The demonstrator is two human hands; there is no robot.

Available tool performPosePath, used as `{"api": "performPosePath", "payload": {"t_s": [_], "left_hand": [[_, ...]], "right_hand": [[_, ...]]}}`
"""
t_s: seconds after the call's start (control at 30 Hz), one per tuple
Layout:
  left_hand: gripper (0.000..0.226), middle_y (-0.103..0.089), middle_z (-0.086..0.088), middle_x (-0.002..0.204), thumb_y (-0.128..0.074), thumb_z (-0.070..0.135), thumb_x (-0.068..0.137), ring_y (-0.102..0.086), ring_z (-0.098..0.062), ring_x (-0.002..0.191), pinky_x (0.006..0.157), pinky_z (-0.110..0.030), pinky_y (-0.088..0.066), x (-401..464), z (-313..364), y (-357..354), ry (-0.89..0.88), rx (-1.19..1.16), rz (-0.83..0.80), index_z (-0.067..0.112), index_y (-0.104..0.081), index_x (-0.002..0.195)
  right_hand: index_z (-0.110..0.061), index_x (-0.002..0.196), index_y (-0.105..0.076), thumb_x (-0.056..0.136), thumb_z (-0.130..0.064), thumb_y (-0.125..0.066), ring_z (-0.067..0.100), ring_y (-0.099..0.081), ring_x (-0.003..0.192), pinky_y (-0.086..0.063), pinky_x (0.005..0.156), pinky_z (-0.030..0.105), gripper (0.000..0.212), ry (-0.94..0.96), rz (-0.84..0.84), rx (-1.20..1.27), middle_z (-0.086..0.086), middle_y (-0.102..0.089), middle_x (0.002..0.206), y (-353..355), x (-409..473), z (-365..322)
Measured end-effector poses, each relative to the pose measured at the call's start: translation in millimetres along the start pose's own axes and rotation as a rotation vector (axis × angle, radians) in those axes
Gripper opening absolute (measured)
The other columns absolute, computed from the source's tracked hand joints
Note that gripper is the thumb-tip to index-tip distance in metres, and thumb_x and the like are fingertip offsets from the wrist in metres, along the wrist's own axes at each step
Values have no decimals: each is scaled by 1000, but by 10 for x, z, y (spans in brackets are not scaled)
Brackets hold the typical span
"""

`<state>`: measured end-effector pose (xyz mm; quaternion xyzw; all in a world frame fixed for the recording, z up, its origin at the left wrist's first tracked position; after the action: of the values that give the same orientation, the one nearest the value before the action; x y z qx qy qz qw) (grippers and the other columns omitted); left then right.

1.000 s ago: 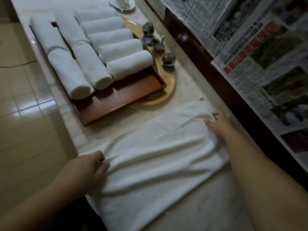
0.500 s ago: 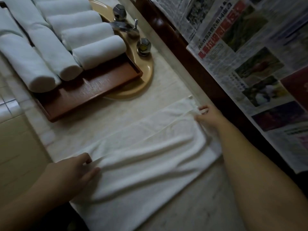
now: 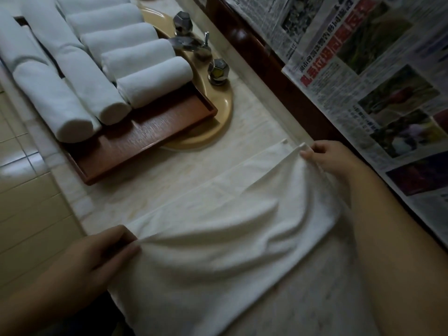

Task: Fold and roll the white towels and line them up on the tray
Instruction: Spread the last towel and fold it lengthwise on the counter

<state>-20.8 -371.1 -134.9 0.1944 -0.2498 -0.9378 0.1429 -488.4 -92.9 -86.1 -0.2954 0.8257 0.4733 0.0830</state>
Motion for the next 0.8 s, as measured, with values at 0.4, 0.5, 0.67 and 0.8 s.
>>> {"api": "performPosePath", "payload": {"t_s": [0.4,0.5,0.67,0.8], "left_hand": [[30,-64,17,63,-45,71,88,-60,-3,55,58,-35,-54,116,-445,12,217,254,112,43,-58,89],[28,-57,20,65,-46,69,91,-55,2,62,59,-30,-48,221,-182,1,114,446,138,43,-55,87],[30,-59,12,65,-55,56,97,-56,-5,61,57,-33,-46,321,-298,-6,215,358,107,34,-52,77],[32,-61,10,66,-51,56,98,-58,-7,61,59,-33,-48,333,-362,-17,273,354,108,32,-52,78]], "right_hand": [[-11,94,-66,103,-34,-59,29,-60,90,-42,77,31,26,-88,168,-197,6,-63,88,-436,390,71],[-11,96,-67,102,-39,-62,30,-62,90,-44,75,32,29,-100,179,-99,9,-68,92,-495,414,158],[-14,81,-57,102,-45,-59,25,-55,76,-39,62,25,37,-162,216,-31,5,-61,79,-533,501,202],[-14,84,-57,104,-43,-54,28,-55,82,-40,65,32,35,-225,207,-80,6,-58,81,-553,552,198]]}}
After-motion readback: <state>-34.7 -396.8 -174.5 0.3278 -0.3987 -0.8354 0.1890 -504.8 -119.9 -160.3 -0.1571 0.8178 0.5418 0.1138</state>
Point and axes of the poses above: each hand's wrist, its own x-axis towards the middle knuckle, its own y-axis out of the back of the hand, z = x × y, the point moved 7 cm from there along x, towards the middle knuckle
